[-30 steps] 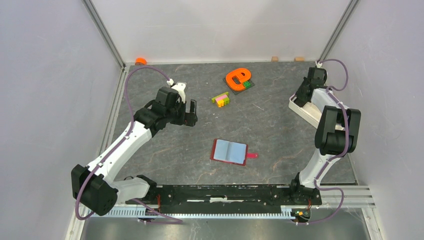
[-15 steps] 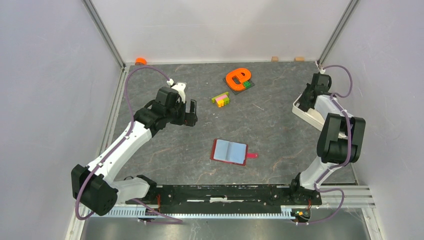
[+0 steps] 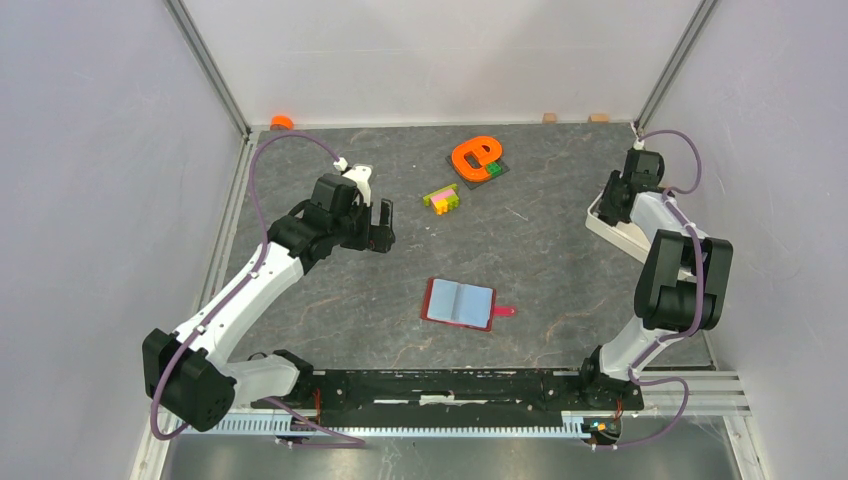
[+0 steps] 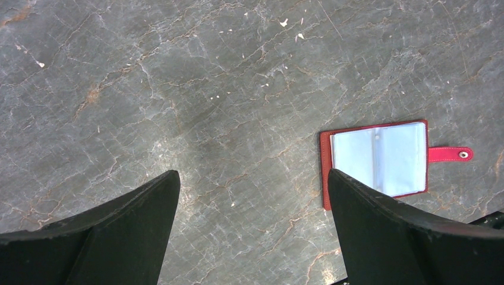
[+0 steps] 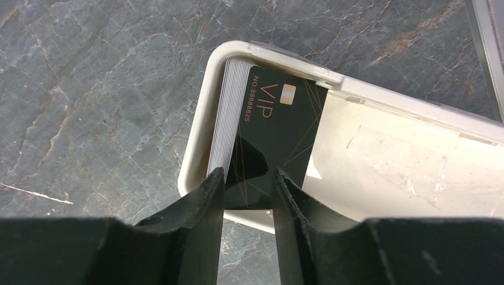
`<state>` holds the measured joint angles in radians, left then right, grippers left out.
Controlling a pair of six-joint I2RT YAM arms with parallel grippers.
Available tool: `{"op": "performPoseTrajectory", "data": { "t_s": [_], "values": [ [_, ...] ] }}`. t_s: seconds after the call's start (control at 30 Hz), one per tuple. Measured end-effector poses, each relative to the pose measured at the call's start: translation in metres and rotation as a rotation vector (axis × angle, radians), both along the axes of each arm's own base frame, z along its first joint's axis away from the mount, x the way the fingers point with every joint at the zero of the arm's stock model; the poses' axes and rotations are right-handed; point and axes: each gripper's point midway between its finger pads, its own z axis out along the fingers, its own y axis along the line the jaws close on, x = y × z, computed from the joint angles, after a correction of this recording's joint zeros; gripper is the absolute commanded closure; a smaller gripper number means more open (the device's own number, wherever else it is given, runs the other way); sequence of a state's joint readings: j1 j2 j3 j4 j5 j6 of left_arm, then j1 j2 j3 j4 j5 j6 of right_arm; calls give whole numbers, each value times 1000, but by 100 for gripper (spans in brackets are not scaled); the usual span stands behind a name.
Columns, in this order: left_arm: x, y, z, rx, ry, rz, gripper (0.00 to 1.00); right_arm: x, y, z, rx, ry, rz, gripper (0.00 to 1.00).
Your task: Put the credit cards into the card holder
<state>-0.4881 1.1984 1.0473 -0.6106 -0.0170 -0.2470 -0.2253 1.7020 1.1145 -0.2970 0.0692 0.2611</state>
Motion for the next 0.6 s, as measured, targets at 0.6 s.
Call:
{"op": "performPoseTrajectory", "data": {
  "t_s": [0.6],
  "values": [
    [0, 0, -1, 1, 2, 0, 0, 4, -6, -4, -41, 22, 34, 60]
  ]
}}
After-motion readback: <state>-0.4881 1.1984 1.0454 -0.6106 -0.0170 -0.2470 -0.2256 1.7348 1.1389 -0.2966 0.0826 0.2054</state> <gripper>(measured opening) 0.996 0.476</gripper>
